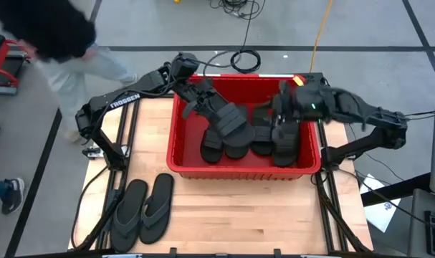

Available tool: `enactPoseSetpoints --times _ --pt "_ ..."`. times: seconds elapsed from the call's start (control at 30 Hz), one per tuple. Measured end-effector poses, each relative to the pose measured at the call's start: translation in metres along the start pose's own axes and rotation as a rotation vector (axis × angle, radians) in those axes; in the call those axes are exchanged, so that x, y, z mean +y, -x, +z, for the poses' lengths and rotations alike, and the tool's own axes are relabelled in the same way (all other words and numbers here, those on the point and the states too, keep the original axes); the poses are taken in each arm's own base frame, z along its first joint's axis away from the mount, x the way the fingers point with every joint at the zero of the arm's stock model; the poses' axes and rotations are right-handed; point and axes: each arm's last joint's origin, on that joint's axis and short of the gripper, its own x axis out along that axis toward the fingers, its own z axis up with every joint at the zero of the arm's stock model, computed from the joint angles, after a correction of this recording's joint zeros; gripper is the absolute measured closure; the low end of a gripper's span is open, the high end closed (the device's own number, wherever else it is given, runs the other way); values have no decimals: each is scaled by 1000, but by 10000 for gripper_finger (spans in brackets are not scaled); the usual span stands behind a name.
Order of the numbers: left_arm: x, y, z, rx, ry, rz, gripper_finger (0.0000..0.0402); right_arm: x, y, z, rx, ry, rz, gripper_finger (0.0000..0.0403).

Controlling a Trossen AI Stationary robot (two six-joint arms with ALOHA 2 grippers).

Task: Pick and place slides into bin
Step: Put the black slide into the red container

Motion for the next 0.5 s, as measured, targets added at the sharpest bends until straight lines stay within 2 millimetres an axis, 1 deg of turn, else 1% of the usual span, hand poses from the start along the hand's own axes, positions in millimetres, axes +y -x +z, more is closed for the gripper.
enactPoseSetpoints --times 0.03,0.1,0.23,0.3,0.37,0.43,0.5 --pt "-1 -1 -1 7 3 0 401 -5 -2 1 8 -27 36 275" --pt "-1 -3 -2 13 4 9 401 -10 -5 1 24 -40 42 274" --pt "-3 -7 -4 26 14 4 401 -9 -6 5 -15 43 107 269" --pt "-4 -9 -7 48 18 -1 401 -13 -6 6 -44 13 205 267" --pt "-5 -12 -11 70 23 15 401 -22 -9 7 -64 -44 249 267" --pt "-4 -13 -13 80 26 53 401 -26 -11 5 -44 -61 246 266" --pt "-2 -11 -12 71 33 63 401 -26 -11 3 -26 -19 218 266"
